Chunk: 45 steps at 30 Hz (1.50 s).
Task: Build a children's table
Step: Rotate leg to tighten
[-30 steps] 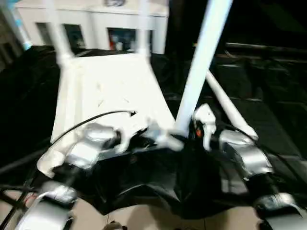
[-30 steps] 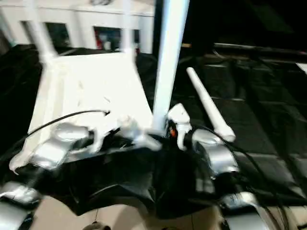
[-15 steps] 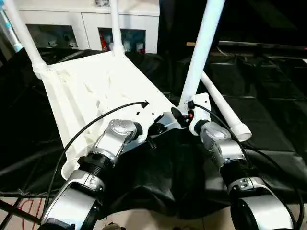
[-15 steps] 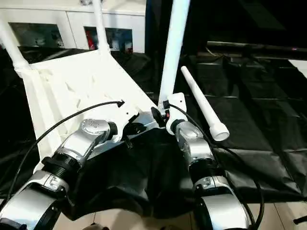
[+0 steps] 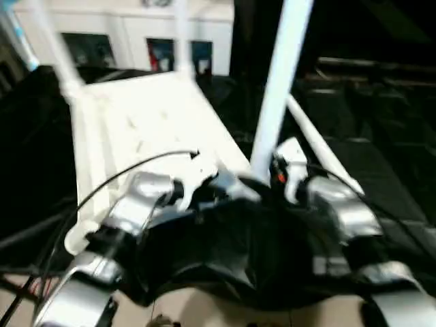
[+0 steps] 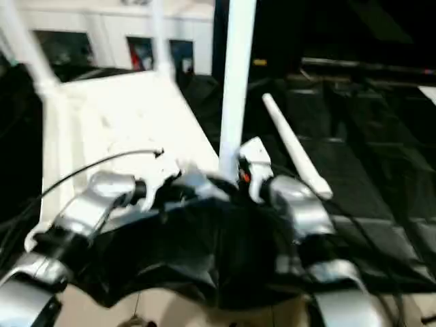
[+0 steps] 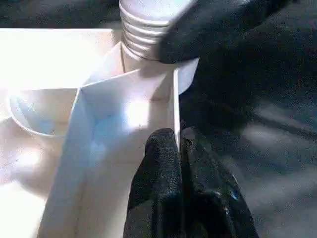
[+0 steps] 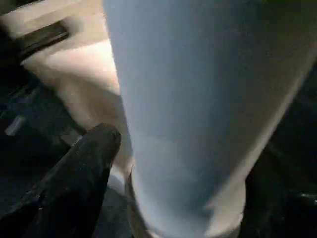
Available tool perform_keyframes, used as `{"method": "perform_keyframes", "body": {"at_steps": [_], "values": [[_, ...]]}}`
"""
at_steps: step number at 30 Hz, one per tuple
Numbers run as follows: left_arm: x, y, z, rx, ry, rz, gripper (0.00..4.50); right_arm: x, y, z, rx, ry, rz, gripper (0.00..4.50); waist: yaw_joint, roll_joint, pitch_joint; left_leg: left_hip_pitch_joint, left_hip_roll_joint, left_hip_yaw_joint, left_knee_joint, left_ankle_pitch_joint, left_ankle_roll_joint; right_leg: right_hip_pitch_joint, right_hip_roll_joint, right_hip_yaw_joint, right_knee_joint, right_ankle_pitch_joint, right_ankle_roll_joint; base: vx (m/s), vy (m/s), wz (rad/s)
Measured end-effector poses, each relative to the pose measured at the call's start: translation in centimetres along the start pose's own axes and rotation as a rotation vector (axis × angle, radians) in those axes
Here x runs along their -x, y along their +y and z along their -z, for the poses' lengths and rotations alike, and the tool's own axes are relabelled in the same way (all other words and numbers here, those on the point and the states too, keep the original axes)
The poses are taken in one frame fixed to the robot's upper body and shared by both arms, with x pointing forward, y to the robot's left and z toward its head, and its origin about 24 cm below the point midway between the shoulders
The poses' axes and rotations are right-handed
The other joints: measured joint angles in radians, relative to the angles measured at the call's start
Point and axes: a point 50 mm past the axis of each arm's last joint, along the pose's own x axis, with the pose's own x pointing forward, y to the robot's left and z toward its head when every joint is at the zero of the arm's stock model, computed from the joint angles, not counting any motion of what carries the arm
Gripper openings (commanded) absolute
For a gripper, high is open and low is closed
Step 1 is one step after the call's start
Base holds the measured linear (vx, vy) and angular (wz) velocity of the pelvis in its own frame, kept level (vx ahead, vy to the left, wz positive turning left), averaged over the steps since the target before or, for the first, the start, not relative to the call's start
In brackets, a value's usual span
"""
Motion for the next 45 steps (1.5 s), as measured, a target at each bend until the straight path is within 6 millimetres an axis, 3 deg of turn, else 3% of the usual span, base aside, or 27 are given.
{"method": "perform_keyframes", "body": {"at_steps": [7,8,16,23,26,30,34,38,40,45], "values": [[0.9,-0.3,0.5,-0.029,0.01,0.071,0.0,0.9,0.5,-0.1,0.054,0.057,-0.126,3.75,0.003,0.0,0.0,0.0,0.0,0.0,0.003,0.0,0.0,0.001,0.0,0.001,0.001,-0.002,0.003,0.0,0.0,0.0],[1.0,-0.3,0.6,-0.03,0.011,0.078,0.0,1.0,0.5,-0.1,0.055,0.062,-0.137,3.51,0.003,-0.001,0.0,0.0,0.0,0.0,0.003,0.0,0.0,0.001,0.0,0.001,0.001,-0.002,0.003,0.0,0.0,0.0],[1.7,-0.6,0.8,-0.032,0.018,0.125,0.0,1.3,0.9,-0.3,0.046,0.082,-0.19,2.88,0.008,-0.002,0.001,-0.001,0.0,0.0,0.002,0.0,0.0,0.001,0.0,0.0,0.001,-0.001,0.001,0.0,0.0,0.0],[1.5,-0.6,0.8,-0.028,0.019,0.116,0.0,1.0,1.2,0.0,0.034,0.068,-0.185,2.76,0.008,-0.003,0.001,-0.001,0.0,0.0,0.002,0.0,0.0,0.001,0.0,0.001,0.001,-0.001,0.002,0.0,0.0,0.0],[0.9,-0.3,0.7,-0.006,0.013,0.054,0.0,0.5,0.7,0.3,0.003,0.031,-0.076,2.73,0.0,-0.004,0.0,0.001,0.0,0.0,0.003,0.0,0.0,0.002,0.0,0.001,0.002,-0.001,0.003,0.0,0.0,0.0],[-1.6,1.3,-0.7,0.08,-0.002,-0.138,0.0,-1.8,-1.2,0.1,-0.157,-0.06,0.274,2.72,-0.019,-0.003,0.001,0.002,0.0,0.0,0.004,0.0,0.0,0.001,-0.001,0.0,0.0,-0.001,0.003,0.0,0.0,0.0],[-3.2,1.8,-1.5,0.12,0.0,-0.236,0.0,-3.1,-1.9,-0.1,-0.236,-0.085,0.46,2.72,-0.033,-0.002,0.001,0.002,-0.001,-0.001,0.004,0.0,0.0,0.001,-0.001,0.0,0.0,-0.001,0.003,0.0,0.0,0.0],[-3.6,2.0,-1.8,0.13,-0.002,-0.274,0.0,-4.0,-2.0,-0.5,-0.266,-0.1,0.536,2.72,-0.036,-0.001,0.001,0.002,0.0,-0.001,0.004,0.0,0.0,0.001,0.0,0.0,0.001,0.003,0.002,0.0,0.0,0.0],[-3.5,2.1,-1.9,0.131,-0.005,-0.28,0.0,-4.2,-2.0,-0.8,-0.253,-0.107,0.548,3.28,-0.036,0.0,0.001,0.001,0.0,-0.001,0.002,0.0,0.0,0.0,0.0,0.0,0.0,0.003,0.001,0.0,0.0,0.0],[-3.2,2.2,-1.9,0.118,-0.004,-0.269,0.0,-4.4,-1.9,-0.9,-0.235,-0.125,0.519,3.62,-0.037,0.0,0.001,0.001,0.0,0.0,0.0,0.0,0.0,-0.001,0.0,0.0,0.0,0.003,-0.001,0.0,0.0,0.0]]}}
